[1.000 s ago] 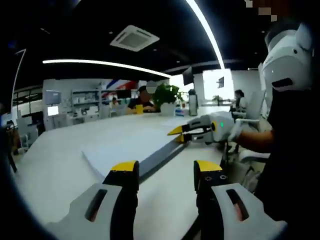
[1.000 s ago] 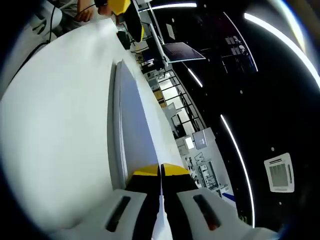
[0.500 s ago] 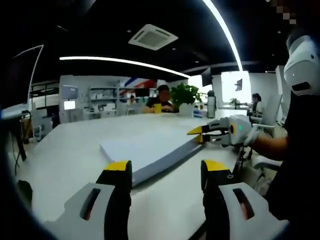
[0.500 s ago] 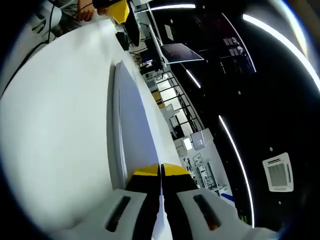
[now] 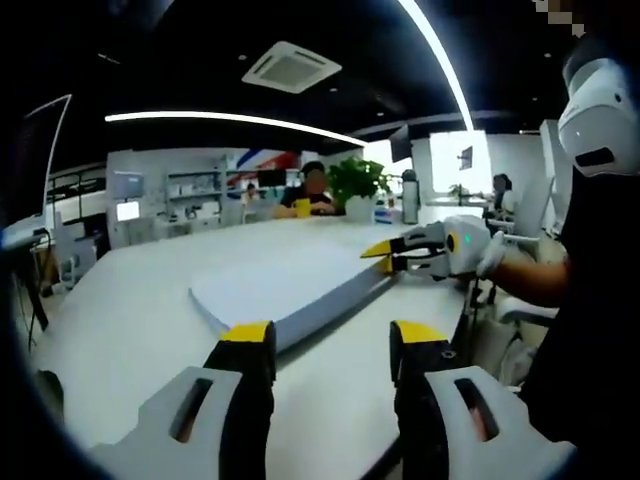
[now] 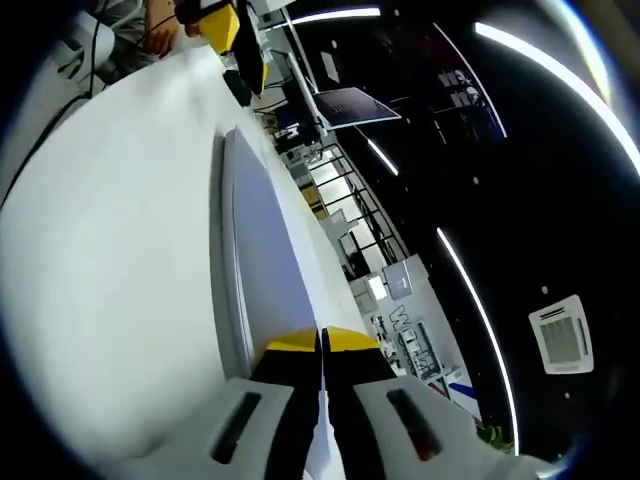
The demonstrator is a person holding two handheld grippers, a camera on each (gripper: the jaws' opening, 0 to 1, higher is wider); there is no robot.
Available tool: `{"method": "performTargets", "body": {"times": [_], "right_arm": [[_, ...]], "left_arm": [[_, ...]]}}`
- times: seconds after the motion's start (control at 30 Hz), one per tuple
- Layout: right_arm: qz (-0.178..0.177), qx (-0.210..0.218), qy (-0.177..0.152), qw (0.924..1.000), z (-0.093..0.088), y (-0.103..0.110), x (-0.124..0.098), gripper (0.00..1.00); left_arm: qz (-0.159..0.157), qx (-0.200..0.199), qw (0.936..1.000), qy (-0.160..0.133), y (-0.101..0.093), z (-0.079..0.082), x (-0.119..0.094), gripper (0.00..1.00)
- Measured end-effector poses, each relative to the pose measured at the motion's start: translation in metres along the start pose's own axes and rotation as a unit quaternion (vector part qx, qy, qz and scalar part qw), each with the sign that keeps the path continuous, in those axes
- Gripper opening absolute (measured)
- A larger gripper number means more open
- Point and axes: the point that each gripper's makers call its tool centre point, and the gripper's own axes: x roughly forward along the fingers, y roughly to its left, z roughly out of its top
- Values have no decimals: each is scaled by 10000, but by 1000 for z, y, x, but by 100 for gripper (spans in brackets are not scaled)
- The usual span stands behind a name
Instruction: Grasp the top corner of one sheet in the document stack and pull a single sheet out from the document stack, separating that one sheet from the rest and lifting it clear until the single sheet is fully removed from the stack
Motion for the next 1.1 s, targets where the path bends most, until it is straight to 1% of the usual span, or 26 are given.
{"method": "performTargets", "body": {"times": [0.17,0.23,0.4,0.5,0.6,0.67,0.8,1.1], "right_arm": [[-8,10,-6,10000,0,0,-1,2],[-13,7,-5,10000,0,0,-1,2],[-15,11,-2,10000,0,1,-2,2],[-16,-8,-11,10000,1,1,-2,2],[-24,-16,-18,10000,1,1,-2,2],[-27,0,-21,10000,1,1,-2,2],[-29,6,-20,10000,1,1,-2,2],[-31,13,-12,10000,1,0,-2,2]], "left_arm": [[95,-5,9999,97,3,-6,-2,45],[116,-5,9999,79,4,-6,-4,45],[352,-23,9994,-7,14,-2,-11,44],[418,-55,9991,-32,16,-2,-13,44],[510,-164,9985,88,20,-8,-14,44],[528,-158,9984,82,20,-8,-15,44],[489,-203,9986,-21,18,-5,-16,43],[512,-211,9985,-36,21,-5,-17,43]]}}
